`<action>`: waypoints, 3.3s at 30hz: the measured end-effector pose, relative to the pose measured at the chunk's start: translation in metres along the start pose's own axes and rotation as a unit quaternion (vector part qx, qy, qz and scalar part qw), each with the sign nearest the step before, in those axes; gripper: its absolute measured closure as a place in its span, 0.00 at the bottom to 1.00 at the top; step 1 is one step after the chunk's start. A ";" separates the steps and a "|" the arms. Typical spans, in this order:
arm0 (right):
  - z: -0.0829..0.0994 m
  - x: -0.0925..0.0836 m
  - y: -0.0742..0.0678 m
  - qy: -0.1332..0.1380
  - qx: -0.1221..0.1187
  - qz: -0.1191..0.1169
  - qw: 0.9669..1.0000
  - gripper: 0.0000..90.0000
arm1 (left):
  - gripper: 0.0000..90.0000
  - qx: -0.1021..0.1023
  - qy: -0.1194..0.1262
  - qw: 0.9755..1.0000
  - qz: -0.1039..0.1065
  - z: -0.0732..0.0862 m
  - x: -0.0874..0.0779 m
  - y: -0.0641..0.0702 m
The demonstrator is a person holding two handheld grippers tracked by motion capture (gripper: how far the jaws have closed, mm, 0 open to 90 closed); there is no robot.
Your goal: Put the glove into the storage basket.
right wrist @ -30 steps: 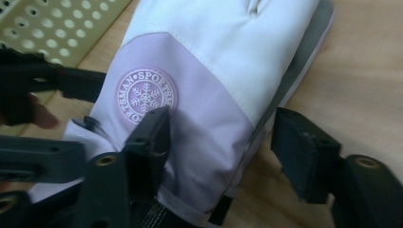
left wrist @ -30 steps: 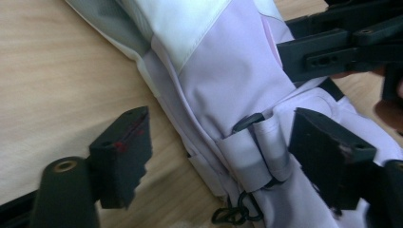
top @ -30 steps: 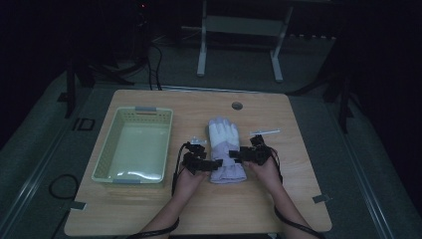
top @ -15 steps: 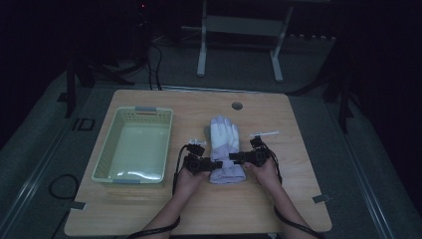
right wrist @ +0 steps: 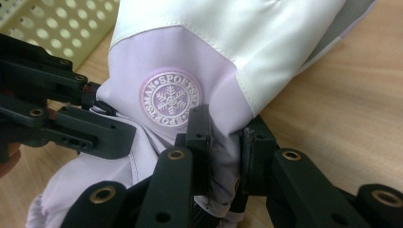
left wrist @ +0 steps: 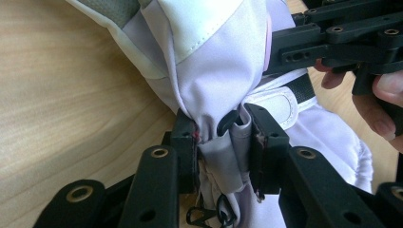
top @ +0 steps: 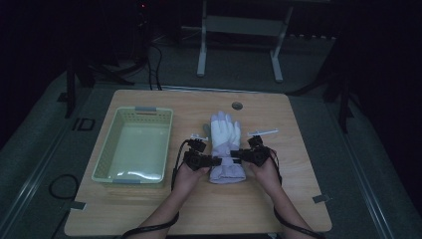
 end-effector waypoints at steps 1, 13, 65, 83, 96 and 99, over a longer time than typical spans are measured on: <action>-0.001 -0.002 -0.001 0.003 -0.003 0.001 1.000 0.85 | 0.76 0.002 0.002 1.000 0.001 -0.002 -0.002 0.002; -0.027 -0.035 -0.025 0.047 -0.021 -0.001 0.999 0.85 | 0.77 0.039 0.021 0.999 -0.011 -0.026 -0.043 0.025; -0.116 0.032 -0.183 0.072 -0.085 -0.030 0.993 0.86 | 0.77 0.031 0.009 0.995 -0.095 -0.022 -0.223 -0.040; -0.121 0.098 -0.223 0.044 -0.058 -0.068 0.995 0.86 | 0.77 -0.005 -0.036 0.994 -0.104 0.001 -0.257 -0.098; -0.094 0.145 -0.221 -0.044 -0.073 -0.029 0.996 0.86 | 0.77 -0.082 -0.060 0.992 -0.075 0.042 -0.223 -0.140; -0.093 0.152 -0.223 -0.061 -0.085 -0.023 0.994 0.86 | 0.76 -0.088 -0.074 0.990 -0.083 0.045 -0.219 -0.144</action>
Point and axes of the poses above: each handheld gripper's, and its own axes: x roughly forward along the jaws, z roughly out of its underside, y roughly to its right, the point moved 2 cm from there along x, roughly forward along the jaws, and after that the axes turned 1 degree about -x, right-handed, at the moved point
